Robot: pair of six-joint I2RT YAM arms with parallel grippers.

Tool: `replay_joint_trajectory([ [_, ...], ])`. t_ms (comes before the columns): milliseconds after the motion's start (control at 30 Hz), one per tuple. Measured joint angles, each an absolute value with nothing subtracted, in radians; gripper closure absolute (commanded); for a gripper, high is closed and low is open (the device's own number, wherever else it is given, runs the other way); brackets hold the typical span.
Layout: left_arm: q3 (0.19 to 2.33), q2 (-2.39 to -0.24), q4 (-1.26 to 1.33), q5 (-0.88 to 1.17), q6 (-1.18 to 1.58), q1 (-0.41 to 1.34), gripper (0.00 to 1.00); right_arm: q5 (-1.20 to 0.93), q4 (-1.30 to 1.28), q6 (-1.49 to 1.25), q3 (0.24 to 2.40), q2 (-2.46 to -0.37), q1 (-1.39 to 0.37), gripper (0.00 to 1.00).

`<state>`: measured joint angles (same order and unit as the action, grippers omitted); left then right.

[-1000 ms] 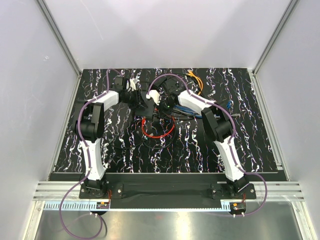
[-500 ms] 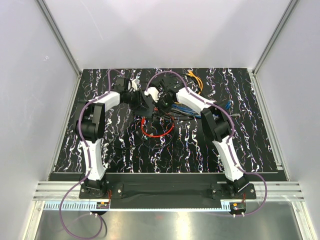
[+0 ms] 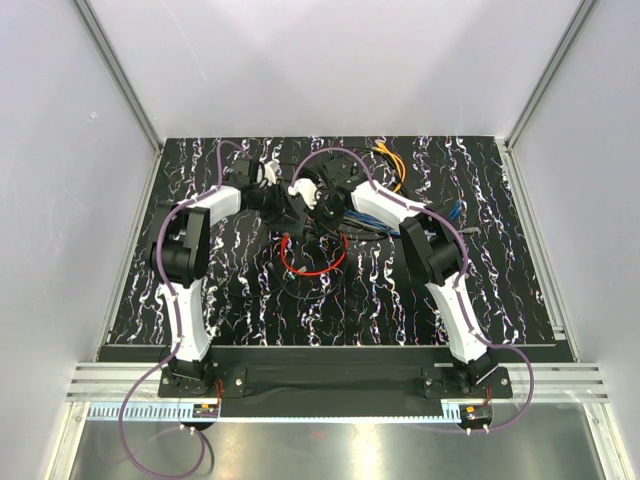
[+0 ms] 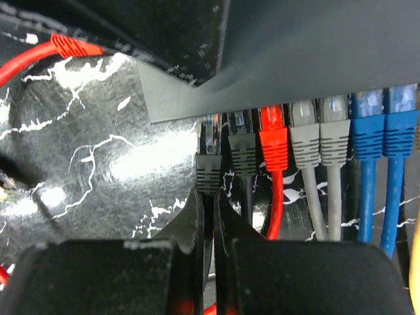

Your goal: Insert the plug into the switch port

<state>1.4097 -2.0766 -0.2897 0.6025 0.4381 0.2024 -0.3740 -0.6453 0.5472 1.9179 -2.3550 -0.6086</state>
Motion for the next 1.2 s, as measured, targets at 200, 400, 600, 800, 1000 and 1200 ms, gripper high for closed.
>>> replay_joint_trajectory([
  [200,1.388,-2.065,-0.278,0.605,0.449,0.202,0.74,-0.368,-0.567,0.526,1.847,-2.323,-0.609,1.0],
  [400,1.385,-2.065,-0.275,0.609,0.453,0.201,0.8,-0.37,-0.538,0.492,1.831,-2.315,-0.609,1.0],
  [600,1.37,-2.065,-0.256,0.62,0.464,0.204,0.8,-0.377,-0.546,0.473,1.855,-2.328,-0.609,1.0],
  [800,1.361,-2.061,-0.245,0.645,0.466,0.197,0.72,-0.378,-0.546,0.471,1.865,-2.336,-0.609,1.0],
  [1000,1.386,-2.048,-0.311,0.622,0.407,0.13,0.67,-0.377,-0.537,0.475,1.863,-2.336,-0.611,1.0],
  [1200,1.438,-2.043,-0.393,0.548,0.323,0.025,0.62,-0.375,-0.528,0.475,1.862,-2.336,-0.614,1.0],
])
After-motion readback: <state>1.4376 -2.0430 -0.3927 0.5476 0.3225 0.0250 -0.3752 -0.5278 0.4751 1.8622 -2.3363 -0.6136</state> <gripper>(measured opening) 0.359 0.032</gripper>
